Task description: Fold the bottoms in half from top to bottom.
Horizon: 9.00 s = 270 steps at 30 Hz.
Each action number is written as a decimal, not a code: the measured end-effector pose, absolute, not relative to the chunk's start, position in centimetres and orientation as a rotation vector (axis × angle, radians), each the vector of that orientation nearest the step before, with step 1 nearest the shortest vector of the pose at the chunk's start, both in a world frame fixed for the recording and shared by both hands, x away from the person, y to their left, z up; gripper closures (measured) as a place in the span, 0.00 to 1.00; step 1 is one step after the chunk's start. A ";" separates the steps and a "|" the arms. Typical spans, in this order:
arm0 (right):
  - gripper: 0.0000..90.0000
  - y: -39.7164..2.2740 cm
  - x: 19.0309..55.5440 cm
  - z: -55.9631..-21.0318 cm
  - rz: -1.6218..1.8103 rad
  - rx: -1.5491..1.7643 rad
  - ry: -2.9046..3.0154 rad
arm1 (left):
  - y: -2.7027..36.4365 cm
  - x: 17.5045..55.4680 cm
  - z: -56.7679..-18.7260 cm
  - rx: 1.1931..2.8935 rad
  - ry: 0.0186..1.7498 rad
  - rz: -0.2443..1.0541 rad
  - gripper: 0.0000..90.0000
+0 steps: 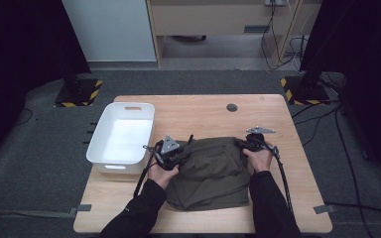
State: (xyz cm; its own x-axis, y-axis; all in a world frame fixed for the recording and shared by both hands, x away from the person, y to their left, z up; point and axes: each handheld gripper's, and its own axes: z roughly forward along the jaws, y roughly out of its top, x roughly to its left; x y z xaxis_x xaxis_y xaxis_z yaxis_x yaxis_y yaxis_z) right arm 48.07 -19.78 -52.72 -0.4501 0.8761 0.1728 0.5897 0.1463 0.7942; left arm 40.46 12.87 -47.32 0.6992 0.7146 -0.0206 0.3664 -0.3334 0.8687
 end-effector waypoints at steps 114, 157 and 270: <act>0.42 -21.4 42.8 -49.9 1.240 1.341 2.014 | 13.2 38.2 -49.9 2.013 0.952 0.368 0.47; 0.37 -19.2 33.5 -53.5 1.201 1.197 2.262 | 12.4 42.0 -53.5 2.130 0.962 0.565 0.43; 0.94 -21.9 43.7 -46.4 1.446 1.090 1.901 | 15.0 43.0 -43.4 1.798 0.942 0.552 0.87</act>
